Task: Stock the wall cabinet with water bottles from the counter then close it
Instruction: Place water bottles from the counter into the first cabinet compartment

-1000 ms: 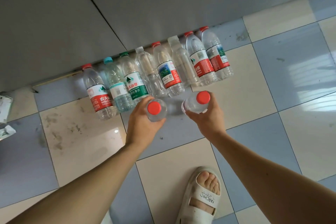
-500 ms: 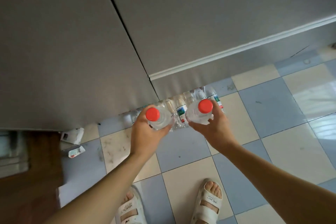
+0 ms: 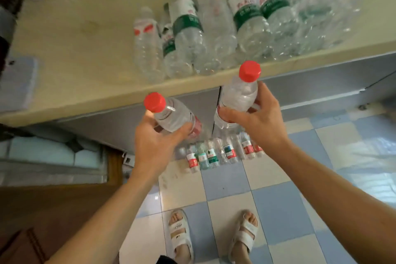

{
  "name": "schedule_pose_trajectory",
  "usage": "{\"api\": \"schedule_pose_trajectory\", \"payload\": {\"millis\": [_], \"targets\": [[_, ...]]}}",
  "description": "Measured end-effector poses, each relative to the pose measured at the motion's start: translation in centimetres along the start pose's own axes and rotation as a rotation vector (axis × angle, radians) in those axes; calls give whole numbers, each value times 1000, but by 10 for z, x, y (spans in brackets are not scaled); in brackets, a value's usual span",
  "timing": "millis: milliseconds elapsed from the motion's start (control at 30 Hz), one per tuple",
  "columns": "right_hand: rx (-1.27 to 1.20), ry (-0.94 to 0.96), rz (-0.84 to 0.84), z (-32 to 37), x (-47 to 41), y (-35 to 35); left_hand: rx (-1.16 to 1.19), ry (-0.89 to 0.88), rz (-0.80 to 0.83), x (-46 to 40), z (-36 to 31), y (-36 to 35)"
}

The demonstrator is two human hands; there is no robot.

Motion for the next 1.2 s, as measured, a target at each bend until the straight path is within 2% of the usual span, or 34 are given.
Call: {"api": "schedule_pose_trajectory", "payload": {"millis": [333, 600, 900, 1200], "targets": [[-37, 315, -20, 253, -7, -56, 131, -381, -81, -31, -202, 131], [-122, 448, -49, 391, -54, -33, 139, -624, -218, -74, -349, 171], [-131, 702, 5, 558, -95, 7, 167, -827, -394, -102, -518, 226], [-228, 889, 26, 703, -131, -17, 134, -1003, -494, -134, -643, 285]]}}
Point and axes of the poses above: each hand's wrist, its own x-axis away from the middle knuckle, its own y-axis out of the back of the hand, z = x × y, the point moved 7 cm from there along -x, towards the middle knuckle, and after that the axes turned 2 degrees about -x, right-handed, at the moved point
